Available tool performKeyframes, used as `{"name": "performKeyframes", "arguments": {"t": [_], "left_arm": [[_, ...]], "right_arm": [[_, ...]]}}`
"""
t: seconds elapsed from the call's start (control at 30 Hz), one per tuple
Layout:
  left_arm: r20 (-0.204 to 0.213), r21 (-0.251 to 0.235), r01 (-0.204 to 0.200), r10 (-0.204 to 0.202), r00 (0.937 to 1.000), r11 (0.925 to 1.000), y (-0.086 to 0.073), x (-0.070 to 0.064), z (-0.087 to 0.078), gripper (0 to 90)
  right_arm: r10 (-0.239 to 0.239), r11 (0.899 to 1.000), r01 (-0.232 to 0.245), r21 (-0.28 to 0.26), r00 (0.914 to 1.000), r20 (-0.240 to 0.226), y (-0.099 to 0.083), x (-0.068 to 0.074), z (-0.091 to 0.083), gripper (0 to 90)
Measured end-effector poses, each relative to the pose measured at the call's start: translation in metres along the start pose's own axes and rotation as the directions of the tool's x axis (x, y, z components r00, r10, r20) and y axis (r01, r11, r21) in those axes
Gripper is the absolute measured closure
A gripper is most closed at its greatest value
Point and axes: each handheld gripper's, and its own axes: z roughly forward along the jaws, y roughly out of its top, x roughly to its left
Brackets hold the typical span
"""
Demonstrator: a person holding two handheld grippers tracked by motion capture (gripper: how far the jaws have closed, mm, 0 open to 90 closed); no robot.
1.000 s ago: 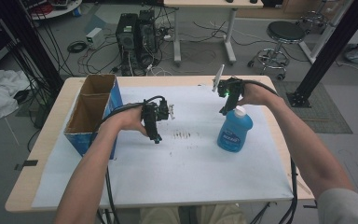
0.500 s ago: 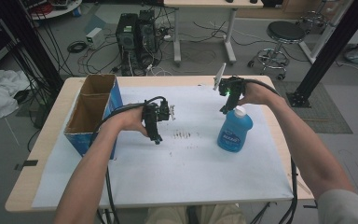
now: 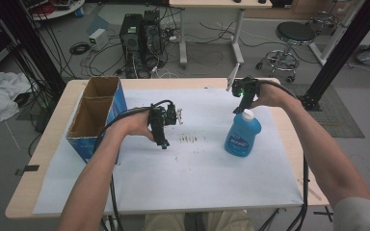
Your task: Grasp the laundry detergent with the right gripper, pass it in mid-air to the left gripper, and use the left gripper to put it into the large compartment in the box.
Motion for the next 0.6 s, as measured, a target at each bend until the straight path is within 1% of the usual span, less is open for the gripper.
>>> {"name": "performKeyframes", "arguments": {"t": [0.03,0.07,0.1,0.13,0.17,0.2,0.23,0.27,0.3,0.33,0.37,0.4,0.47,0.5,0.53,0.57,0.6], "left_arm": [[0.001,0.004,-0.004,0.004,1.0000,1.0000,0.000,-0.001,-0.001,16.4],[0.001,0.004,-0.004,0.004,1.0000,1.0000,0.000,-0.001,-0.001,16.3],[-0.007,0.004,-0.001,0.001,1.0000,1.0000,-0.001,-0.001,-0.002,16.3],[-0.009,0.007,-0.004,0.004,0.9999,1.0000,-0.001,-0.002,-0.003,16.3],[-0.009,0.007,-0.004,0.004,0.9999,1.0000,-0.001,-0.002,-0.003,16.3],[-0.010,0.005,-0.003,0.003,0.9999,1.0000,-0.001,-0.002,-0.003,16.3],[-0.010,0.002,0.000,0.000,0.9999,1.0000,-0.001,-0.003,-0.003,16.3],[-0.012,-0.001,-0.001,0.001,0.9999,1.0000,-0.002,-0.004,-0.003,16.3],[-0.010,0.002,-0.004,0.004,0.9999,1.0000,-0.002,-0.004,-0.004,16.3],[-0.010,0.002,-0.004,0.004,0.9999,1.0000,-0.002,-0.004,-0.004,16.3],[-0.009,0.006,-0.001,0.001,1.0000,1.0000,-0.002,-0.003,-0.004,16.3],[-0.009,0.006,-0.001,0.001,1.0000,1.0000,-0.002,-0.003,-0.004,16.3],[-0.008,0.006,0.003,-0.002,1.0000,1.0000,-0.002,-0.002,-0.003,16.3],[-0.008,0.004,0.005,-0.005,1.0000,1.0000,-0.003,-0.002,-0.002,16.3],[-0.006,0.007,0.006,-0.006,1.0000,1.0000,-0.002,-0.001,-0.001,16.3],[-0.006,0.007,0.006,-0.006,1.0000,1.0000,-0.002,-0.001,-0.001,16.3],[-0.006,0.008,0.008,-0.008,1.0000,0.9999,-0.002,-0.001,-0.001,16.3]], "right_arm": [[0.016,1.000,-0.016,0.017,0.9998,0.012,-0.007,0.000,-0.008,19.9],[0.016,1.000,-0.016,0.017,0.9998,0.012,-0.007,0.000,-0.008,19.9],[0.031,0.999,-0.032,0.027,0.9991,0.027,-0.014,0.001,-0.015,19.9],[0.033,0.999,-0.034,0.030,0.9987,0.040,-0.020,0.000,-0.019,19.9],[0.033,0.999,-0.034,0.030,0.9987,0.040,-0.020,0.000,-0.019,19.9],[0.051,0.998,-0.053,0.043,0.9972,0.056,-0.028,0.001,-0.025,19.9],[0.051,0.998,-0.053,0.043,0.9972,0.056,-0.028,0.001,-0.025,19.9],[0.074,0.996,-0.076,0.042,0.9956,0.058,-0.039,0.002,-0.031,19.9],[0.089,0.995,-0.092,0.048,0.9941,0.062,-0.043,0.004,-0.033,19.9],[0.092,0.994,-0.096,0.046,0.9931,0.072,-0.048,0.005,-0.035,19.9],[0.108,0.993,-0.112,0.045,0.9912,0.076,-0.053,0.007,-0.037,19.9],[0.108,0.993,-0.112,0.045,0.9912,0.076,-0.053,0.007,-0.037,19.9],[0.134,0.990,-0.138,0.038,0.9872,0.087,-0.063,0.011,-0.040,19.9],[0.161,0.986,-0.164,0.027,0.9829,0.089,-0.073,0.018,-0.043,19.9],[0.174,0.984,-0.177,0.024,0.9809,0.086,-0.077,0.020,-0.044,19.9],[0.174,0.984,-0.177,0.024,0.9809,0.086,-0.077,0.020,-0.044,19.9],[0.186,0.982,-0.188,0.017,0.9796,0.076,-0.081,0.023,-0.045,19.8]]}}
